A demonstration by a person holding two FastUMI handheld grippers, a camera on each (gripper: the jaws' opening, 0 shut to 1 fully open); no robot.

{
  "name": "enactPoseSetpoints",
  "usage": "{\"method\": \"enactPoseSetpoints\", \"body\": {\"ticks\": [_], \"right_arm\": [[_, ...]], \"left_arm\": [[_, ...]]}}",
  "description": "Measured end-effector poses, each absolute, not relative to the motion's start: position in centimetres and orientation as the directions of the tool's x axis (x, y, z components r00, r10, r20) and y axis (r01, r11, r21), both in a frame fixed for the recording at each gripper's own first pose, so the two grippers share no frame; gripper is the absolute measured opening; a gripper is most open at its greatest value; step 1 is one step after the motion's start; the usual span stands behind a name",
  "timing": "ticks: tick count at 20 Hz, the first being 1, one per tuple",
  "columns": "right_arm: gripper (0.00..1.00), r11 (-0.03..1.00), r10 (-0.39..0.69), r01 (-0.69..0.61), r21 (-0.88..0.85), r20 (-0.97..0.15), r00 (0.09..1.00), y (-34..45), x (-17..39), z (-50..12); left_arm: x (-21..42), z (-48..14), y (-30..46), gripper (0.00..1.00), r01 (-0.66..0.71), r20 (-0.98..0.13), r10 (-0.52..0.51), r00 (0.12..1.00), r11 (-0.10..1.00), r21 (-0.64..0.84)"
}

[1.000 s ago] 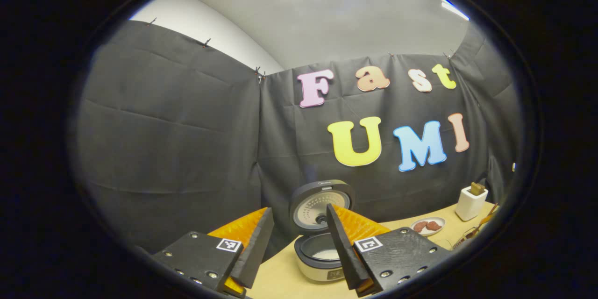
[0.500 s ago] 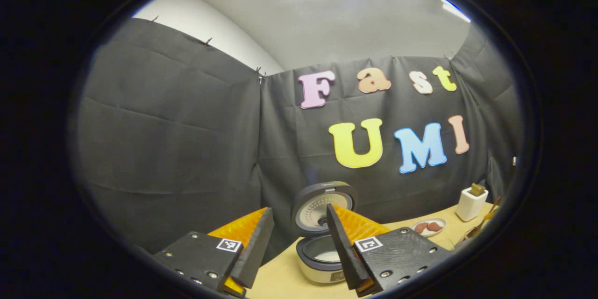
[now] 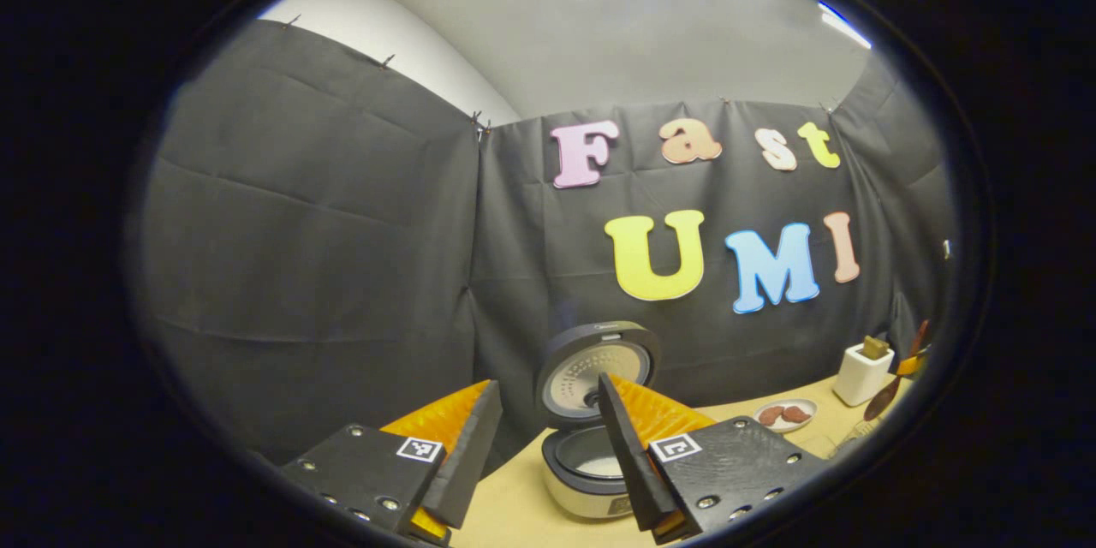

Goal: Close the left gripper, press the button to open the rice cooker; take a wooden spoon from the chopstick holder with the right hand, scoop a spoonful of rice and pour it into the rice cooker, then put the wooden spoon back into the chopstick holder.

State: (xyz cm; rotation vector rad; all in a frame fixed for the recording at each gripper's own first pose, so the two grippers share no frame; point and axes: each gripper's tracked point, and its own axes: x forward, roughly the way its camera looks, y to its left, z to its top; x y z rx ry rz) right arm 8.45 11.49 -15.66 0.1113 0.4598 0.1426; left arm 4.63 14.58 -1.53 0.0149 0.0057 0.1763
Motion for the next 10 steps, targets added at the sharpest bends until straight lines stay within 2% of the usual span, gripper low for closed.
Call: {"method": "enactPoseSetpoints", "body": {"ticks": [4, 5, 7, 9, 10], "right_arm": [[0.14, 0.979, 0.201, -0.175, 0.102, -0.401, 0.894, 14.9, 8.8, -14.3], [0.1, 0.977, 0.213, -0.191, 0.095, -0.397, 0.893, 15.7, 8.8, -14.2], [0.14, 0.97, 0.243, -0.228, 0.085, -0.393, 0.887, 17.7, 8.8, -14.2], [0.1, 0.961, 0.275, -0.268, 0.075, -0.39, 0.879, 19.8, 8.6, -14.5], [0.14, 0.956, 0.289, -0.286, 0.068, -0.394, 0.872, 20.7, 8.5, -14.9]], "left_arm": [[5.1, -2.8, 15.6, 0.71, -0.178, -0.02, 0.179, 0.984, 0.984, 0.022], [5.2, -3.1, 15.9, 0.72, -0.178, -0.026, 0.178, 0.984, 0.984, 0.022], [5.5, -3.7, 16.3, 0.71, -0.179, -0.034, 0.18, 0.983, 0.984, 0.023], [5.8, -4.2, 16.8, 0.72, -0.181, -0.041, 0.182, 0.982, 0.983, 0.024], [5.9, -4.4, 17.1, 0.73, -0.182, -0.044, 0.183, 0.982, 0.983, 0.025]]}}
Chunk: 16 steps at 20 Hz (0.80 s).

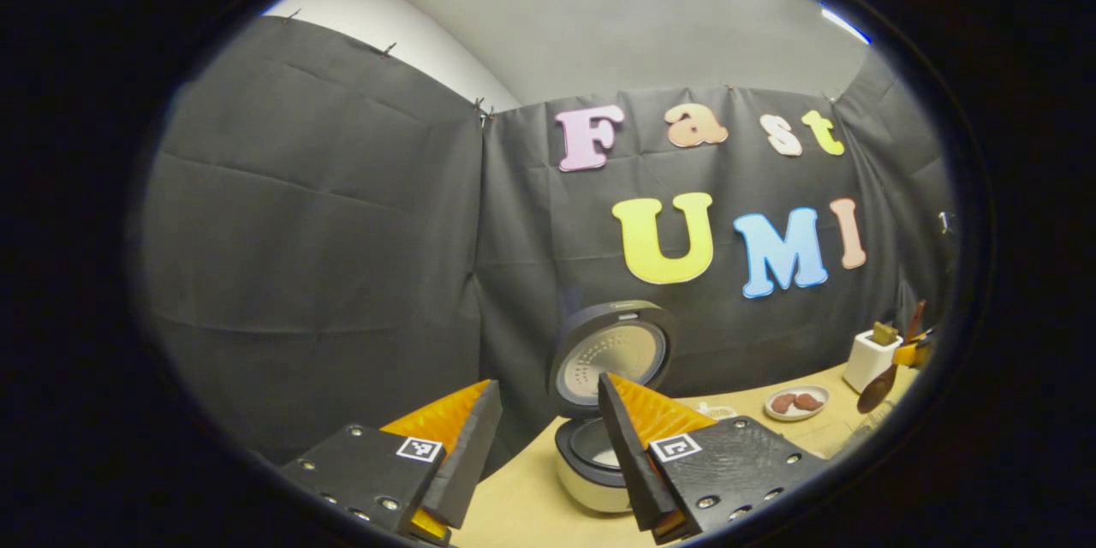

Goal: Close the left gripper, press the button to open the rice cooker; take a wooden spoon from the chopstick holder with the right hand, scoop a spoonful of rice and pour it into the rice cooker, then put the wooden spoon back into the chopstick holder.

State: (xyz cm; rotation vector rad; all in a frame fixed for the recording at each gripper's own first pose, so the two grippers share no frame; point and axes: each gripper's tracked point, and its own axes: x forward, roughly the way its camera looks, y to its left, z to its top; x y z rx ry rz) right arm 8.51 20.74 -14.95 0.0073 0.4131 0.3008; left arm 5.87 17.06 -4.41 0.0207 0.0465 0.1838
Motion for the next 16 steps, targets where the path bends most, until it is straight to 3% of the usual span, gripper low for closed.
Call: {"method": "enactPoseSetpoints", "body": {"ticks": [3, 16], "right_arm": [[0.1, 0.939, 0.328, -0.339, 0.049, -0.416, 0.848, 23.6, 7.9, -16.3], [0.14, 0.89, 0.384, -0.456, -0.013, -0.518, 0.764, 30.4, 6.3, -23.6]], "left_arm": [[6.1, -5.0, 17.9, 0.73, -0.188, -0.053, 0.189, 0.98, 0.982, 0.027], [5.6, -7.6, 22.2, 0.72, -0.24, -0.102, 0.242, 0.965, 0.97, 0.027]]}}
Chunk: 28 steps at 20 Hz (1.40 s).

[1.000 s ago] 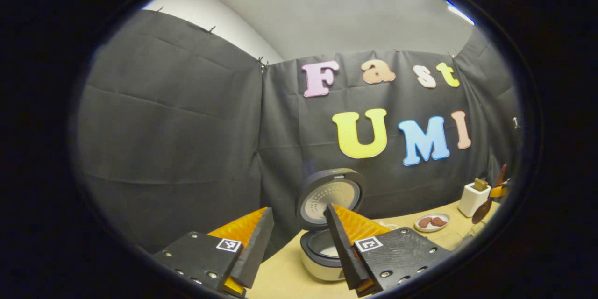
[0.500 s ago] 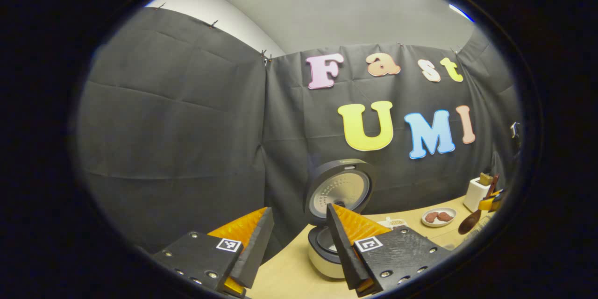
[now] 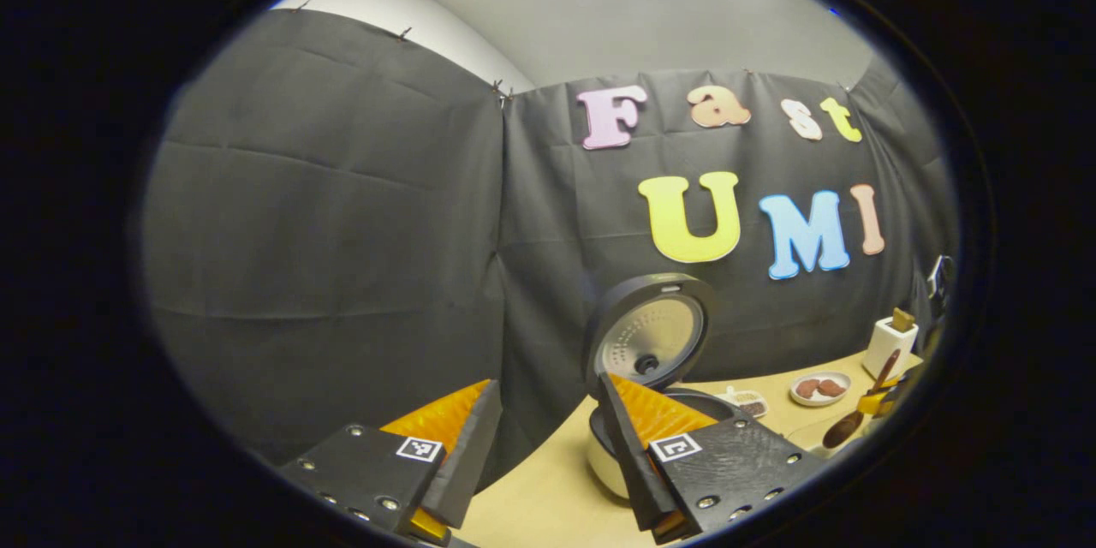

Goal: Close the left gripper, press the button to open the rice cooker; take a wooden spoon from the chopstick holder with the right hand, scoop a spoonful of rice and pour it into the rice cooker, then put the wooden spoon back into the chopstick holder.

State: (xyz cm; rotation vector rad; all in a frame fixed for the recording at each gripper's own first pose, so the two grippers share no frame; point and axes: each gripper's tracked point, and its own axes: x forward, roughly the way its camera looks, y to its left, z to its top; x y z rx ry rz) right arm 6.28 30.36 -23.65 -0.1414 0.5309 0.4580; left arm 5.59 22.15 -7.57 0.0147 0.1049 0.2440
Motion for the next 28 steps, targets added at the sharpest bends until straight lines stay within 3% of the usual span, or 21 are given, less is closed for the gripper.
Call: {"method": "enactPoseSetpoints", "body": {"ticks": [6, 7, 8, 16, 21, 28], "right_arm": [[0.14, 0.879, 0.4, -0.476, 0.006, -0.552, 0.731, 32.3, 5.3, -26.0], [0.17, 0.877, 0.403, -0.481, 0.004, -0.552, 0.73, 32.6, 5.3, -26.1], [0.14, 0.873, 0.412, -0.487, 0.012, -0.553, 0.725, 33.1, 5.1, -26.3], [0.14, 0.865, 0.494, -0.433, 0.254, -0.583, 0.645, 34.9, 3.1, -26.5], [0.14, 0.827, 0.555, -0.317, 0.464, -0.585, 0.591, 34.8, 2.8, -26.8], [0.14, 0.73, 0.585, -0.042, 0.682, -0.591, 0.555, 31.0, 4.1, -28.4]], "left_arm": [[5.3, -8.2, 22.7, 0.72, -0.248, -0.114, 0.25, 0.961, 0.968, 0.035], [5.3, -8.3, 22.5, 0.72, -0.247, -0.114, 0.249, 0.962, 0.968, 0.035], [5.3, -8.3, 22.6, 0.72, -0.246, -0.114, 0.248, 0.962, 0.969, 0.034], [5.2, -7.6, 21.4, 0.72, -0.229, -0.102, 0.232, 0.967, 0.973, 0.035], [5.3, -6.7, 20.4, 0.72, -0.222, -0.091, 0.224, 0.97, 0.974, 0.038], [5.5, -5.4, 19.5, 0.72, -0.215, -0.077, 0.219, 0.973, 0.975, 0.053]]}}
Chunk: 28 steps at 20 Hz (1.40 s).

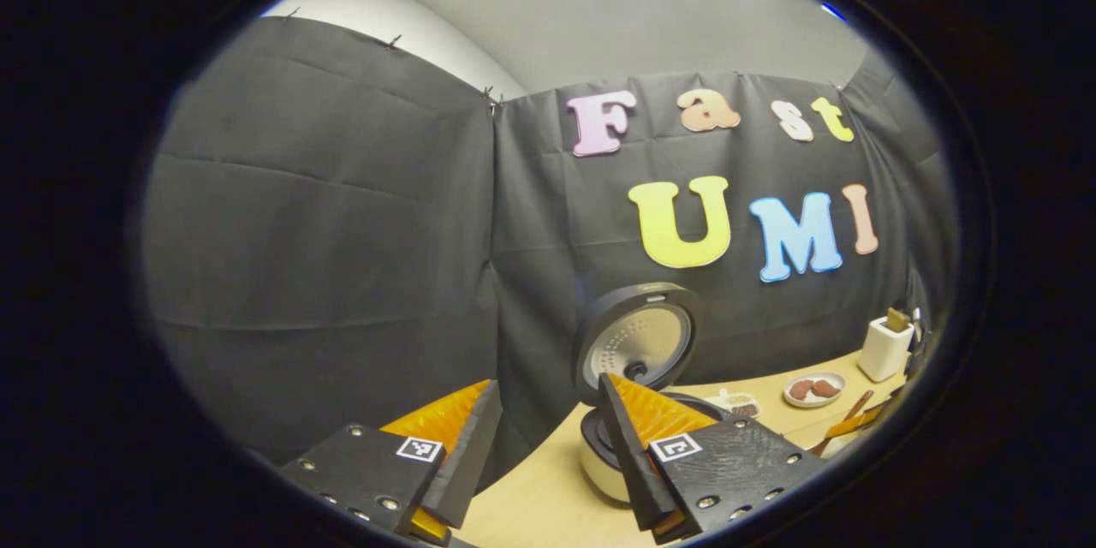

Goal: Close the left gripper, press the button to open the rice cooker; take a wooden spoon from the chopstick holder with the right hand, scoop a spoonful of rice and pour it into the rice cooker, then put the wooden spoon back into the chopstick holder.

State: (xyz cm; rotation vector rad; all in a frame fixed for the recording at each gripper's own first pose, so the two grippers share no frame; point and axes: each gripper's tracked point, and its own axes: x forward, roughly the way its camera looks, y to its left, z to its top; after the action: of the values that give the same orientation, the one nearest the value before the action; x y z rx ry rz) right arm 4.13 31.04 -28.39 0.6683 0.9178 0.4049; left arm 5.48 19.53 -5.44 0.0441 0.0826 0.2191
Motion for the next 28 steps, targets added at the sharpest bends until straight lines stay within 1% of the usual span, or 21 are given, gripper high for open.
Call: {"method": "enactPoseSetpoints", "body": {"ticks": [4, 10, 11, 12, 13, 16, 17, 19, 21, 25, 28], "right_arm": [[0.14, 0.662, 0.601, 0.032, 0.749, -0.556, 0.573, 29.2, 4.7, -27.7], [0.13, 0.507, 0.63, 0.149, 0.849, -0.483, 0.608, 27.4, 5.7, -25.0], [0.1, 0.488, 0.632, 0.157, 0.859, -0.472, 0.614, 27.3, 6.1, -24.5], [0.1, 0.471, 0.634, 0.164, 0.867, -0.462, 0.621, 27.2, 6.2, -24.1], [0.13, 0.454, 0.636, 0.169, 0.875, -0.451, 0.625, 27.2, 6.5, -23.5], [0.13, 0.395, 0.649, 0.171, 0.902, -0.406, 0.643, 27.9, 7.1, -21.5], [0.14, 0.377, 0.654, 0.17, 0.911, -0.392, 0.647, 28.3, 7.5, -20.8], [0.14, 0.349, 0.664, 0.163, 0.923, -0.366, 0.652, 29.2, 8.1, -19.6], [0.13, 0.329, 0.676, 0.148, 0.933, -0.342, 0.653, 30.2, 8.6, -18.3], [0.13, 0.302, 0.698, 0.119, 0.946, -0.305, 0.648, 33.0, 9.9, -16.3], [0.13, 0.286, 0.714, 0.101, 0.953, -0.282, 0.64, 35.2, 11.0, -15.2]], "left_arm": [[6.1, -4.6, 18.7, 0.72, -0.201, -0.065, 0.204, 0.977, 0.978, 0.058], [7.0, -3.9, 17.2, 0.73, -0.172, -0.049, 0.174, 0.984, 0.984, 0.046], [7.0, -4.0, 17.1, 0.73, -0.169, -0.048, 0.171, 0.984, 0.985, 0.043], [6.9, -4.0, 17.0, 0.73, -0.168, -0.047, 0.17, 0.984, 0.985, 0.04], [6.9, -4.1, 17.1, 0.73, -0.167, -0.046, 0.168, 0.985, 0.985, 0.036], [6.6, -4.2, 17.7, 0.74, -0.171, -0.048, 0.172, 0.984, 0.985, 0.028], [6.6, -4.4, 18.0, 0.72, -0.175, -0.049, 0.176, 0.983, 0.984, 0.027], [6.2, -4.8, 18.6, 0.72, -0.184, -0.055, 0.185, 0.981, 0.983, 0.023], [6.1, -5.0, 19.3, 0.74, -0.192, -0.062, 0.192, 0.979, 0.981, 0.016], [5.7, -5.7, 20.8, 0.72, -0.217, -0.069, 0.217, 0.974, 0.976, 0.007], [5.2, -6.3, 22.2, 0.73, -0.238, -0.079, 0.237, 0.968, 0.971, 0.003]]}}
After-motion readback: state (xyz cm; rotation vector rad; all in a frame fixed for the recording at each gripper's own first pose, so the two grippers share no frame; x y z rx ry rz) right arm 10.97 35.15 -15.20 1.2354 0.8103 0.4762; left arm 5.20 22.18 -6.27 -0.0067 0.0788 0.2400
